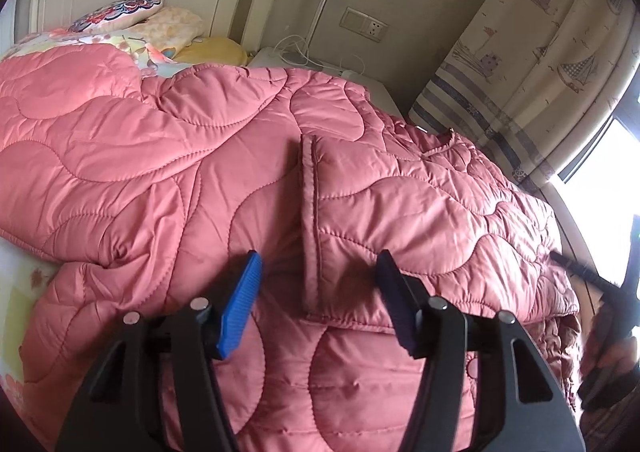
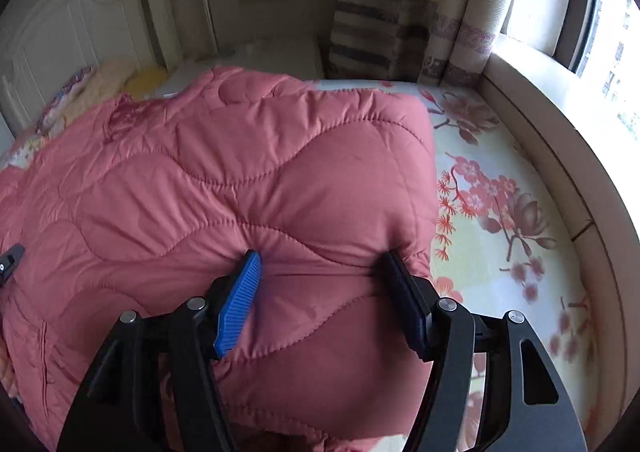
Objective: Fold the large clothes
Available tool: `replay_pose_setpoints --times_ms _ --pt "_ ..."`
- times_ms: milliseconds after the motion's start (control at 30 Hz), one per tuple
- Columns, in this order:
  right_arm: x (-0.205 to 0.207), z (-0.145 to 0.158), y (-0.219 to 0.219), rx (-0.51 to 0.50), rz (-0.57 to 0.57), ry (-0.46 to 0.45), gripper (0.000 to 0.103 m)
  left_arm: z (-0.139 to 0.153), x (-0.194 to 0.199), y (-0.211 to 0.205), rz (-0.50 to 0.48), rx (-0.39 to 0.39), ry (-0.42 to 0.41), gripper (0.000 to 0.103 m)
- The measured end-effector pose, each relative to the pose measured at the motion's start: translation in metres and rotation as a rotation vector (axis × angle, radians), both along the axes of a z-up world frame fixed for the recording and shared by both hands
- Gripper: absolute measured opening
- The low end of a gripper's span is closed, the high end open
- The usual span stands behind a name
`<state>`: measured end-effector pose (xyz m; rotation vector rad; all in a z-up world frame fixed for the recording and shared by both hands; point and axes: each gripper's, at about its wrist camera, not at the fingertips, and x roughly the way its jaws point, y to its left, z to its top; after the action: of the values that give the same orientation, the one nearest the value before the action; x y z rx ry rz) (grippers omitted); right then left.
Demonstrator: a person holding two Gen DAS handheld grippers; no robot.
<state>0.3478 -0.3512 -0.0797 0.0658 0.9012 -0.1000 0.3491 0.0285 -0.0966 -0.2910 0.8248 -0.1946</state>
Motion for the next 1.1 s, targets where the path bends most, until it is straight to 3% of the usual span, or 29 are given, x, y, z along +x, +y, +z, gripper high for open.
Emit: replay_pose_setpoints --times_ms 200,300,400,600,767,900,967,1000,1100 --pt "0.013 0.035 -0.009 0.015 -0.031 -0.076 0.062 0.000 0.000 -0.003 -0.012 0.008 -0.001 0.065" --pt "0.046 0.028 -0.014 0.027 -0.014 -0.033 0.062 0.000 -0.001 -0.001 -0.012 -0.006 -0.002 0.066" --pt "0.071 0.004 -0.024 0.085 -0.021 0.088 0.064 -0.001 -0.001 -0.001 -0.017 -0.009 -0.002 0.069" --pt "0.068 0.034 -0.029 0.132 -0.057 -0.011 0.064 0.000 0.000 -0.006 -0.035 0.009 -0.001 0.076" --pt "0.091 0.008 -0.023 0.040 -0.036 0.092 0.077 -0.001 -0.002 -0.002 -0.032 -0.024 -0.005 0.077" --pt "0.065 0.037 -0.006 0.030 -0.065 0.008 0.076 0.000 -0.002 -0.007 -0.053 -0.013 -0.007 0.090" --pt "0.029 0.058 0.025 0.036 0.026 -0.098 0.078 0.001 -0.003 -0.010 -0.062 -0.003 -0.012 0.096" --pt "0.013 0.061 0.043 0.014 0.073 -0.117 0.084 0.002 -0.004 -0.009 -0.056 -0.001 -0.017 0.096" --pt "-0.019 0.047 0.091 -0.082 0.176 -0.105 0.085 0.011 -0.011 0.006 0.009 -0.046 -0.051 0.096"
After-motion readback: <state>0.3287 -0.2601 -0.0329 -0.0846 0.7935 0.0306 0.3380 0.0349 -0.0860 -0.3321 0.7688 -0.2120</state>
